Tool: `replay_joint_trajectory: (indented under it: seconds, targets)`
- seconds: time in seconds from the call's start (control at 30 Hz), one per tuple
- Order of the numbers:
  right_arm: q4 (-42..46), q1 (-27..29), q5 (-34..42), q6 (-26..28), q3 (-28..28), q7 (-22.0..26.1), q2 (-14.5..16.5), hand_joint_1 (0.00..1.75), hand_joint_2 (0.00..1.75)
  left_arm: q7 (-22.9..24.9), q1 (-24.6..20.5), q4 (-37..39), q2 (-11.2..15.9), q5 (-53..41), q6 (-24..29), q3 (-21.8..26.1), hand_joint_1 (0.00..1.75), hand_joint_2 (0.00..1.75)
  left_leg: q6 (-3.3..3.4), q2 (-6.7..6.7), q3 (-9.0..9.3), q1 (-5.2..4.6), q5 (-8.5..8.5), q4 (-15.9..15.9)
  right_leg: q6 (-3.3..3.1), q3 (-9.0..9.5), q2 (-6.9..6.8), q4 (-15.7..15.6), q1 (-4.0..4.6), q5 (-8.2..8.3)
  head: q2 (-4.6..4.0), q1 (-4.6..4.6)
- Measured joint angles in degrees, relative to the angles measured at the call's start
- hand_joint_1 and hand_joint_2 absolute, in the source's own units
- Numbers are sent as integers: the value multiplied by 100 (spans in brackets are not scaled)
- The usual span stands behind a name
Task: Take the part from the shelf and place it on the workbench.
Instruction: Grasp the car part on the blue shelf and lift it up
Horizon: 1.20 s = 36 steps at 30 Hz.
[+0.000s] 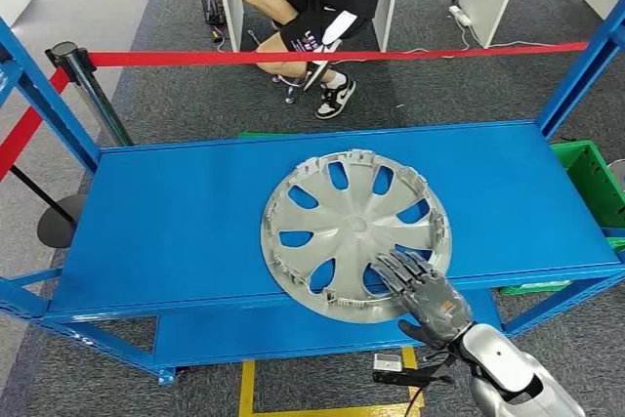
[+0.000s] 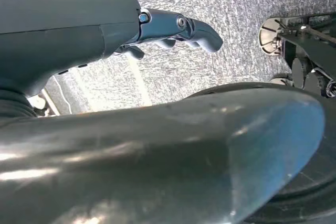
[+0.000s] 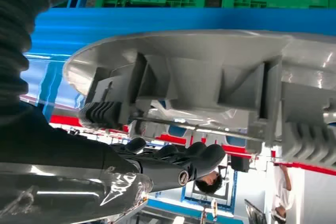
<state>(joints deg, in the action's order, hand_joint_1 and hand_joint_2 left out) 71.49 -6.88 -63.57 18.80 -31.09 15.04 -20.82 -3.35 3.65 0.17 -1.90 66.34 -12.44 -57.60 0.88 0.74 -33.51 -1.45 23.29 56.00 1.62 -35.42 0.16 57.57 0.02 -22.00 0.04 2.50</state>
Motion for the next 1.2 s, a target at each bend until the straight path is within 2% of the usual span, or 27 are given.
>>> replay_joint_trajectory:
  seconds: [0.23,0.27,0.37,0.4,1.03,1.2]
  targets:
    - [-241,-134,8,87,-70,0,110,0,175,18,-5,0,-2,-60,4,-5,0,0,0,0,0,0,0,0,0,0,0,0,0,0,0,-1]
    - [-282,-157,13,92,-81,0,129,7,175,22,-6,0,-2,-72,4,-5,0,0,0,0,0,0,0,0,0,0,0,0,0,0,0,-1]
    - [-386,-222,20,96,-116,0,172,138,175,34,-9,0,-2,-82,4,-5,0,0,0,0,0,0,0,0,0,0,0,0,0,0,0,-1]
    - [-411,-241,21,98,-127,0,180,175,175,39,-11,0,-2,-83,4,-5,0,0,0,0,0,0,0,0,0,0,0,0,0,0,0,-1]
    - [-483,-309,68,348,-168,-8,198,175,175,58,-28,0,0,-140,4,-5,0,0,0,0,3,0,0,0,0,1,0,0,0,0,0,0]
    - [-375,-239,494,282,-30,232,196,175,175,58,-26,0,0,-166,4,-5,0,0,0,0,4,0,0,0,0,3,-1,0,0,-2,0,-2]
